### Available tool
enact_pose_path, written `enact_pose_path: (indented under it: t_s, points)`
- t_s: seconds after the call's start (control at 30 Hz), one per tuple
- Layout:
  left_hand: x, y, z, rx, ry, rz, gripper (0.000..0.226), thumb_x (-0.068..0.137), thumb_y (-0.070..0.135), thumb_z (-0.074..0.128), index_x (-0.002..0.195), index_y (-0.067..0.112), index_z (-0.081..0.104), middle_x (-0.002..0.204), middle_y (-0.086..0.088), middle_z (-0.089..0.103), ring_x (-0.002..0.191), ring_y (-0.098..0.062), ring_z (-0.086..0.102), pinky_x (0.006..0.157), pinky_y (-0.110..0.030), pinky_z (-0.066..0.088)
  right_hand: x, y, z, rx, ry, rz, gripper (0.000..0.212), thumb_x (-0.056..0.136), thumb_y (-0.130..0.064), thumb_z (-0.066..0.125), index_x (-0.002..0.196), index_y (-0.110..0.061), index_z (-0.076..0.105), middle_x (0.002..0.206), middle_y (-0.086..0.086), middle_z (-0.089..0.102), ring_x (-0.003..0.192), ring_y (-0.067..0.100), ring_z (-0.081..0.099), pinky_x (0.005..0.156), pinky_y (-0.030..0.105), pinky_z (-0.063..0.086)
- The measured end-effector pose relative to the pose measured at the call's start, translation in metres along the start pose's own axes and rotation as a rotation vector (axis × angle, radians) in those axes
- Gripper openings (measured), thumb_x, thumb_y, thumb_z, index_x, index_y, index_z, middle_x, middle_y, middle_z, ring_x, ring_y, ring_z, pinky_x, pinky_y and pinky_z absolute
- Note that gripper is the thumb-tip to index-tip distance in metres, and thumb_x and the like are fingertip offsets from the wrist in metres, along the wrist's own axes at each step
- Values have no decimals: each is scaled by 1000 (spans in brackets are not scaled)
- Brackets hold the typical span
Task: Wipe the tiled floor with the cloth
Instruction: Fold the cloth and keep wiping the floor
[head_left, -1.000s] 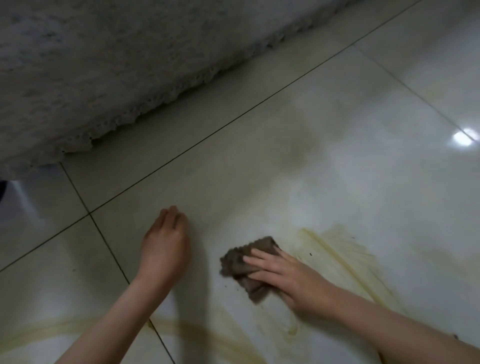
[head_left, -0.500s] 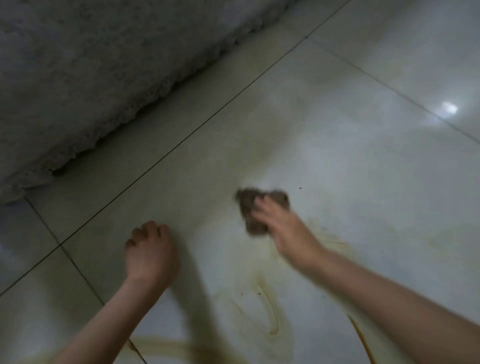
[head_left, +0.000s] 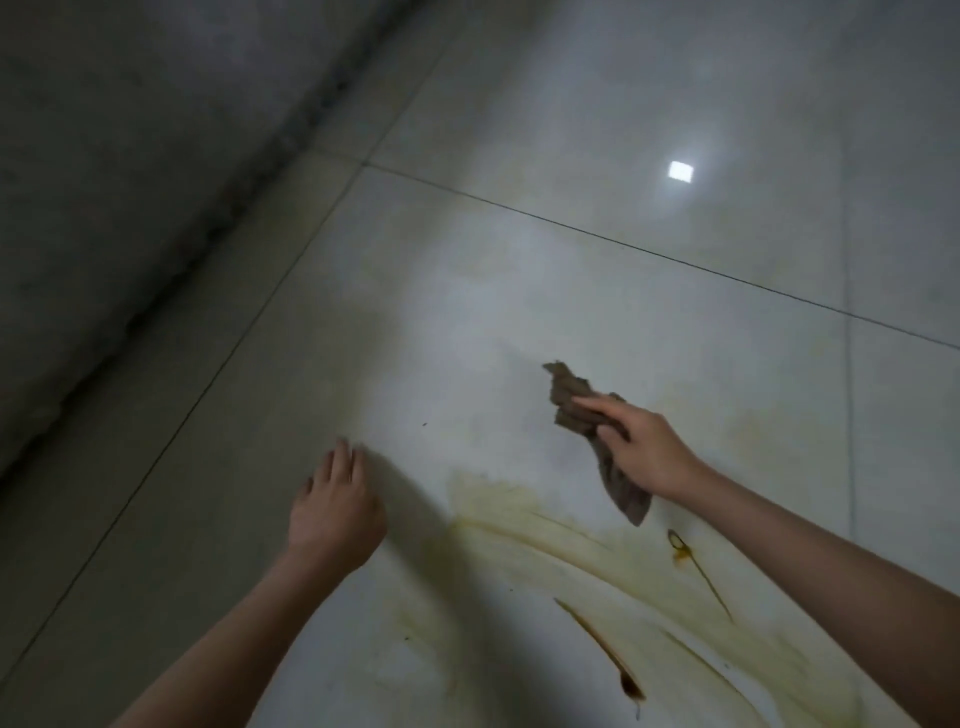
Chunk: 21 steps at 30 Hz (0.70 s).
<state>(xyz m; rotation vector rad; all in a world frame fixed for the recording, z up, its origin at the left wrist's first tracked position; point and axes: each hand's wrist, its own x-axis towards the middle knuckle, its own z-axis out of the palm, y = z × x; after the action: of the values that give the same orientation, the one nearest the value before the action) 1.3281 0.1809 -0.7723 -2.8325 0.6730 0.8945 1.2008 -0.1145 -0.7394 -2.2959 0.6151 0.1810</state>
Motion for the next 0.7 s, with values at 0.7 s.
enact_pose_path:
  t_s: [0.7]
  points:
    - [3,-39,24,-376,162,236,66,89,13,36,153,16,21,160,3,7,148,-17,13,120,-38,14,92,-45,142,-340,55,-59,54,103,-19,31,154,-16,15,163,8,-1,150,22,-2,119,45,4]
